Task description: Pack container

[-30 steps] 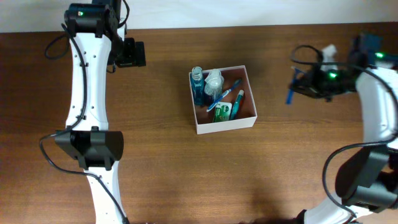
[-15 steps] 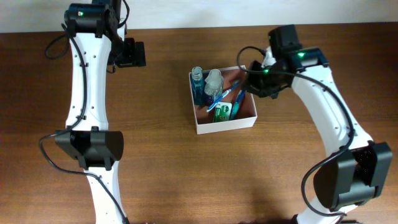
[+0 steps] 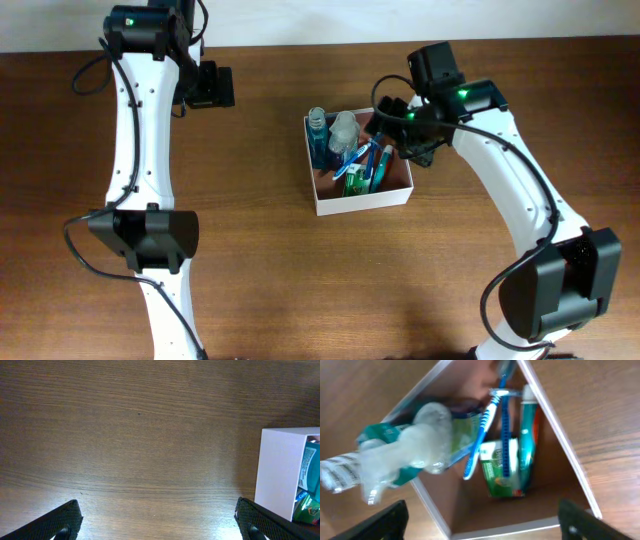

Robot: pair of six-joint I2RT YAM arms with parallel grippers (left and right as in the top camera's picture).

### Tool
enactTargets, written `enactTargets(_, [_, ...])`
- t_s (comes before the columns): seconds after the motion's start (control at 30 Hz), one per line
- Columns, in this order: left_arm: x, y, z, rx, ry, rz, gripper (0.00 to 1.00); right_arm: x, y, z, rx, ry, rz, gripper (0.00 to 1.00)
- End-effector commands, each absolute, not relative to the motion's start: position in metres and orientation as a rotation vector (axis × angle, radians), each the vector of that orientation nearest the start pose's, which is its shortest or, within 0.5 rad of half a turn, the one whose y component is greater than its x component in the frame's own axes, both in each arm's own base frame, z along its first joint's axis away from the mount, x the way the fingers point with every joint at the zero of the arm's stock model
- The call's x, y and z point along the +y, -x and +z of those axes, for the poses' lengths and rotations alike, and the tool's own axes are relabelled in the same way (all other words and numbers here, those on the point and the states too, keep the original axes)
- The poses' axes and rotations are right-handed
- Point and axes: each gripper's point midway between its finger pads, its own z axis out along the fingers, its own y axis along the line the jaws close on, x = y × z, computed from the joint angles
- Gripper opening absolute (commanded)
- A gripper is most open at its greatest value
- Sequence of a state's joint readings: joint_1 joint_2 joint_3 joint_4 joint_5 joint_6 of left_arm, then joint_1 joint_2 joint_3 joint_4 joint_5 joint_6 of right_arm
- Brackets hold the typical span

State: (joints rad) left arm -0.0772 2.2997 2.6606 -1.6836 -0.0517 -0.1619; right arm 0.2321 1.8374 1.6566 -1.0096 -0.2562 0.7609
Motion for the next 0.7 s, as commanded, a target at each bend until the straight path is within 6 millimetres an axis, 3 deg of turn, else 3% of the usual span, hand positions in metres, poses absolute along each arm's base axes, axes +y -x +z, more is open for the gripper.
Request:
enactTargets(0.0, [-0.027,-0.46,0.228,2.859,0.141,0.015,1.0,0.115,-0.406,0.172,2.763,-0.696,0.538,0.98])
enactTargets(0.1, [-0.027,-0.46,0.228,2.859,0.141,0.015,0.99,0.092,-0.396,0.184,2.759,-0.681,0.484,0.99])
enactTargets(0.3, [-0.027,-0.46,0.228,2.859,0.141,0.015,0.99,0.037,-0.344,0.219,2.751,-0.692,0.182,0.99])
enactTargets(0.47, [-0.027,-0.46,0.228,2.859,0.141,0.015,0.99,0.03,-0.3,0.244,2.763,-0.654,0.121,0.99])
enactTargets(0.5, [-0.027,-0.46,0.228,2.859,0.141,0.015,0.99,0.032,-0.285,0.251,2.773,-0.635,0.123,0.99])
enactTargets(0.67, [-0.027,-0.46,0.228,2.859,0.141,0.015,0.99,0.05,-0.255,0.27,2.766,-0.526,0.16,0.99])
